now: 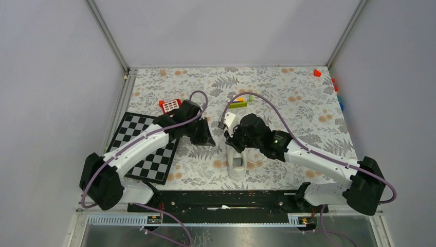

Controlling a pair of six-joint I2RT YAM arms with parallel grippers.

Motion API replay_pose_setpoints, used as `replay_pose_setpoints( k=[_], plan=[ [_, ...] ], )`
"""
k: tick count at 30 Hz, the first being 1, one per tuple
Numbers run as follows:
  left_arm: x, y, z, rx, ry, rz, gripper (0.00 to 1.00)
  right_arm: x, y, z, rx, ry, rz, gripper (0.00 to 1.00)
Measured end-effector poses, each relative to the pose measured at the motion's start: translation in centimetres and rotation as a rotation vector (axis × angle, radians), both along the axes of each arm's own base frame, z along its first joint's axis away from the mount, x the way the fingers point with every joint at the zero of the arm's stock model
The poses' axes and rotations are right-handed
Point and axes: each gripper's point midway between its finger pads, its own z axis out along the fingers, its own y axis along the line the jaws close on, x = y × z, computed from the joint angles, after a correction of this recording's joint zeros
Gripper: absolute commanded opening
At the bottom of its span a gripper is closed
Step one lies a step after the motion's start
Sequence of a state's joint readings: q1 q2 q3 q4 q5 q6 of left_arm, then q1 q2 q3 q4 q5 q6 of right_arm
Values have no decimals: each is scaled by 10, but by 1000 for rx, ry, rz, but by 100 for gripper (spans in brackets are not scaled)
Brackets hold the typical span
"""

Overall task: Tie the shoes
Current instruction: Wrap the shoelace around the shoelace.

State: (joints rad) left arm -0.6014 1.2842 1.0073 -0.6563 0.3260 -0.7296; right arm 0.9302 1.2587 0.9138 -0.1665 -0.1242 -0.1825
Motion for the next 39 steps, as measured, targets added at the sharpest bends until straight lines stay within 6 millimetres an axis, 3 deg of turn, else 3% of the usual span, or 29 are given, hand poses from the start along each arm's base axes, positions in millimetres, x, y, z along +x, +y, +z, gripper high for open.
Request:
replay_pose_setpoints(
  k=[4, 7, 13, 16, 21, 24, 29, 31, 33, 39],
  plan=[
    [-11, -28, -20, 14, 36, -75, 32, 1, -7, 0, 29, 19, -53, 0],
    [-17, -32, -30, 30, 58, -91, 43, 7, -16, -1, 49, 36, -116, 0],
    [-3, -7, -15, 43, -20, -12, 39, 18, -29, 3, 97, 69, -200, 0],
    [8, 9, 12, 26, -145, 41, 38, 19, -31, 3, 117, 102, -219, 0],
    [10, 12, 54, -86, -374, 24, 47, 18, -36, -1, 125, 162, -256, 0],
    [8, 5, 50, -158, -462, -23, 51, 17, -35, 1, 137, 193, -268, 0],
    [-6, -7, 3, -228, -510, -97, 55, 12, -30, 5, 173, 240, -271, 0],
    [-12, -12, -4, -249, -547, -127, 56, 11, -28, 7, 184, 260, -275, 0],
    [-14, -18, 1, -278, -604, -155, 57, 11, -25, 10, 200, 278, -284, 0],
    [-18, -44, 40, -379, -826, -253, 59, 14, -17, 19, 242, 339, -334, 0]
  ],
)
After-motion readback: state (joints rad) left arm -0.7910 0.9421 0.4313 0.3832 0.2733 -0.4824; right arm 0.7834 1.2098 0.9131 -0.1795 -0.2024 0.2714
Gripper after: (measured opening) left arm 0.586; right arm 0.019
